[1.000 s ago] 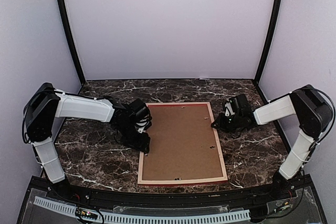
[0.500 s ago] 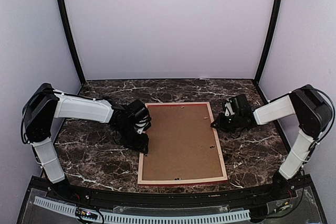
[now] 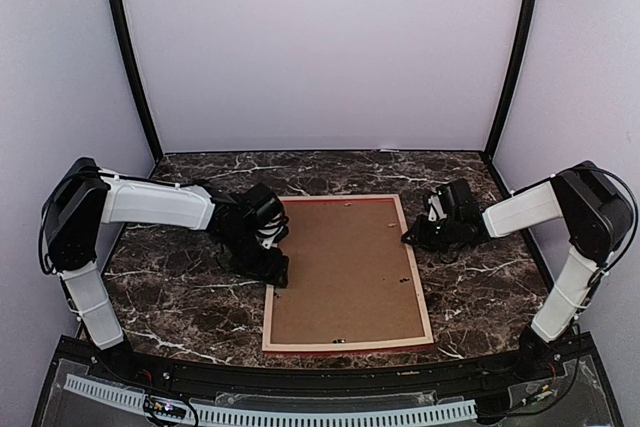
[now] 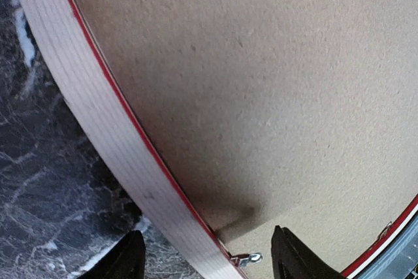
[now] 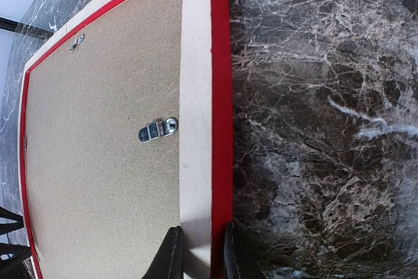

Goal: Put the photo into the frame
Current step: Press the fastener onto the backboard.

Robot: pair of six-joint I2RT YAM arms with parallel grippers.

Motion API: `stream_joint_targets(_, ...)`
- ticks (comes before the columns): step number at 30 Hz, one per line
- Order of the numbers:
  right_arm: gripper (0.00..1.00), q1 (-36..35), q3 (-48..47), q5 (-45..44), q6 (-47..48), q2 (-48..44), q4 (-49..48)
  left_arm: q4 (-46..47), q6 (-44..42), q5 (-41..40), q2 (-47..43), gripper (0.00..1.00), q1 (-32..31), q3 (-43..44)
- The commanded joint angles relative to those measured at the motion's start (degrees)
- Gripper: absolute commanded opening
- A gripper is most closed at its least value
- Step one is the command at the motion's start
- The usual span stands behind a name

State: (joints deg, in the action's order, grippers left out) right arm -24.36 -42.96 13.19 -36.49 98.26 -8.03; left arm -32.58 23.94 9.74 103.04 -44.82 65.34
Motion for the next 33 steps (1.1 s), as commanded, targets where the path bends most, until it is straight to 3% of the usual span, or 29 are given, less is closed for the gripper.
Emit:
stream_joint_targets(1,0.00,-0.20,0.90,1.77,-1.23,3.26,6.64,2.44,-0.50,-1.17,-1.81,0.68,2.19,2.02)
stream_joint_targets(9,0.00,-1.16,-0.90,1.99,-0.73,4.25,7.31,6.44,-2.07,-2.18,0.16,0.69,6.74,4.08)
stream_joint_targets(19,0.00,-1.74,-1.73,1.93,-0.47,4.89,7.28,7.12,-5.27,-1.91,6.65,0.71,13.68,12.91)
stream_joint_targets(33,0.00,-1.90,-1.51,2.40,-0.11,5.92,6.60,4.80,-7.48,-7.41,13.87,0.71,14.50,22.76)
